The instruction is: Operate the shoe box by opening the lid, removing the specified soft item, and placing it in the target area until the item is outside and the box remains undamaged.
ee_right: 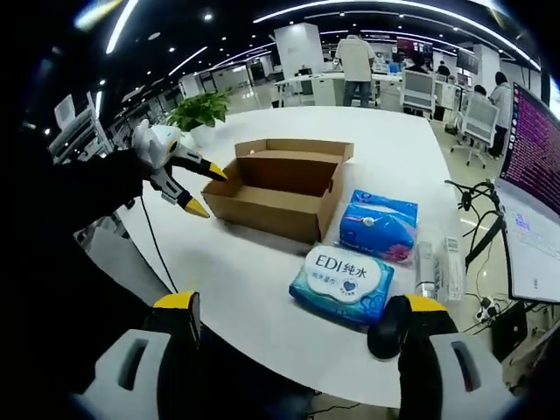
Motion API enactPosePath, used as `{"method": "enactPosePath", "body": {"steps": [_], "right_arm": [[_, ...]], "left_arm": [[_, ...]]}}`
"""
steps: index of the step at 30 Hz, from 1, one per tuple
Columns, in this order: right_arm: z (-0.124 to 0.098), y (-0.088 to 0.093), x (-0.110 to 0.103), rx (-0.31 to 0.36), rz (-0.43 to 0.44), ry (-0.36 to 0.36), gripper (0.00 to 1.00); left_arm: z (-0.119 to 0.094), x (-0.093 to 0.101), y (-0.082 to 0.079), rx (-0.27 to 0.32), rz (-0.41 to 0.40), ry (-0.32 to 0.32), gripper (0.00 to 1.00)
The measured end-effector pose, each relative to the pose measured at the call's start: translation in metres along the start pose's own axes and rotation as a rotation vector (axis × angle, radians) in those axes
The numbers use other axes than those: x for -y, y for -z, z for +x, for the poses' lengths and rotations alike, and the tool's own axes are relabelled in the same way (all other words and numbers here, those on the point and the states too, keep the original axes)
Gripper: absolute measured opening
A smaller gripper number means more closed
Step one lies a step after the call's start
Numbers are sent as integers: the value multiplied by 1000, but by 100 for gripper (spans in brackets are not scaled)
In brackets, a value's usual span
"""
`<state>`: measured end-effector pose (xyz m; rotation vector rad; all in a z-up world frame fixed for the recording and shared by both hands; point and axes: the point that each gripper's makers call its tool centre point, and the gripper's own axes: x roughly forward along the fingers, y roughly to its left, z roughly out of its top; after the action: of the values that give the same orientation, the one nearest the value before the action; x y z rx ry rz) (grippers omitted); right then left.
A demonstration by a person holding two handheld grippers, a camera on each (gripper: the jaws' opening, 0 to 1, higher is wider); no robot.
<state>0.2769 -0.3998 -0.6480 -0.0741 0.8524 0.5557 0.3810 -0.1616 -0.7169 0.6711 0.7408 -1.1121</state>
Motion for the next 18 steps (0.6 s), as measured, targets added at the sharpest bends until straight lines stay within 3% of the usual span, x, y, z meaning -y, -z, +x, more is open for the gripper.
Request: {"method": "enactPosePath", "body": {"steps": [7, 12, 18], "right_arm": [[5, -13, -2, -38, -32, 21, 95], [4, -18, 2, -57, -64, 38, 95], [6, -24, 5, -46, -94, 22, 95]], "left_arm": [[24, -12, 22, -36, 34, 39, 45], [35, -8, 34, -71, 71, 81, 36], [40, -8, 38, -103, 48, 97, 28]]}}
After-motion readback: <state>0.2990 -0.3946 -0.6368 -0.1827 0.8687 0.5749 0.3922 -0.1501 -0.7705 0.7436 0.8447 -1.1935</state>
